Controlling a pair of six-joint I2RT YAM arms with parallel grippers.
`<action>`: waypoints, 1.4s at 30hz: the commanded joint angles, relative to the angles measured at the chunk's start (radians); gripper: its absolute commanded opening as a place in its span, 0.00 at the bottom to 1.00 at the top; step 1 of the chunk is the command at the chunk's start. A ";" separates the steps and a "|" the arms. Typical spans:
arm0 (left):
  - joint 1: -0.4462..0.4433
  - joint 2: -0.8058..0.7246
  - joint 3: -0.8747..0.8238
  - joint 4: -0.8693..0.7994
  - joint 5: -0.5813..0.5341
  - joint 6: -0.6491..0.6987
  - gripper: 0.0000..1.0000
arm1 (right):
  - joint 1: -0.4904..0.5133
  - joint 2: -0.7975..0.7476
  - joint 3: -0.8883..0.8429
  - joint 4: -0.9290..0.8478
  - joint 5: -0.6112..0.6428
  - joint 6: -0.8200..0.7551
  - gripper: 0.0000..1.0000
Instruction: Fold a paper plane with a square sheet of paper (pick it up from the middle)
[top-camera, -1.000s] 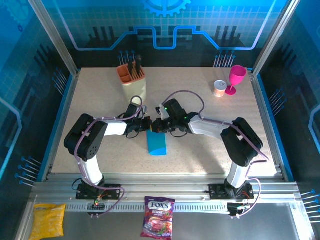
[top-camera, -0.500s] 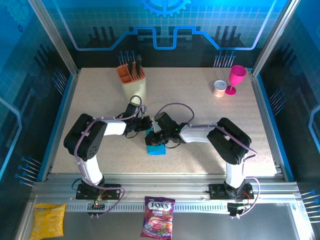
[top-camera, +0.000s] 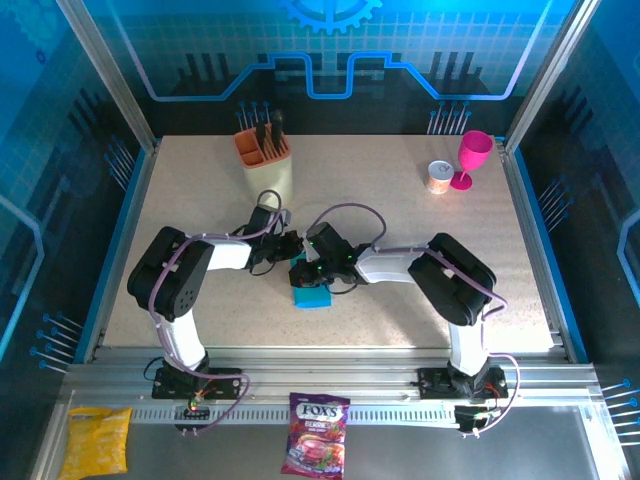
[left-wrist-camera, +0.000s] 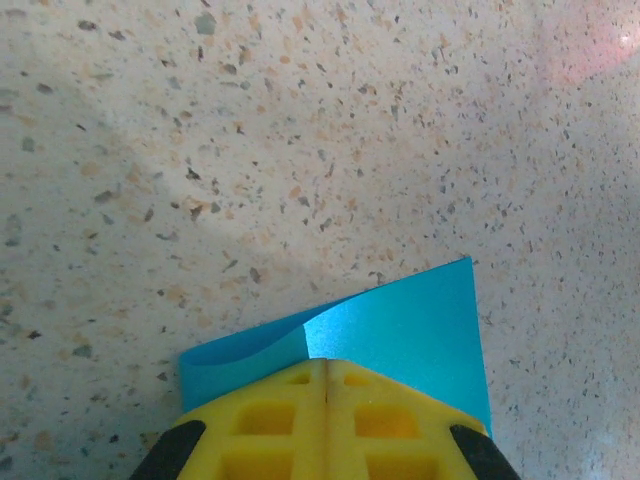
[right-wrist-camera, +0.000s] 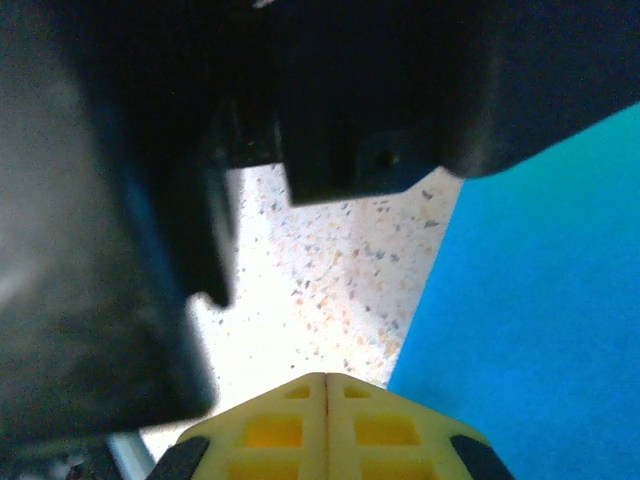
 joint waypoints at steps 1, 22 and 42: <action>-0.016 0.044 -0.024 -0.081 -0.014 0.015 0.00 | 0.038 0.067 -0.005 -0.077 -0.005 -0.035 0.00; -0.017 0.046 -0.029 -0.086 -0.017 0.026 0.00 | 0.131 0.023 -0.142 -0.043 0.001 -0.015 0.00; -0.017 0.058 -0.024 -0.092 -0.019 0.027 0.00 | 0.201 -0.098 -0.223 -0.132 0.003 -0.058 0.00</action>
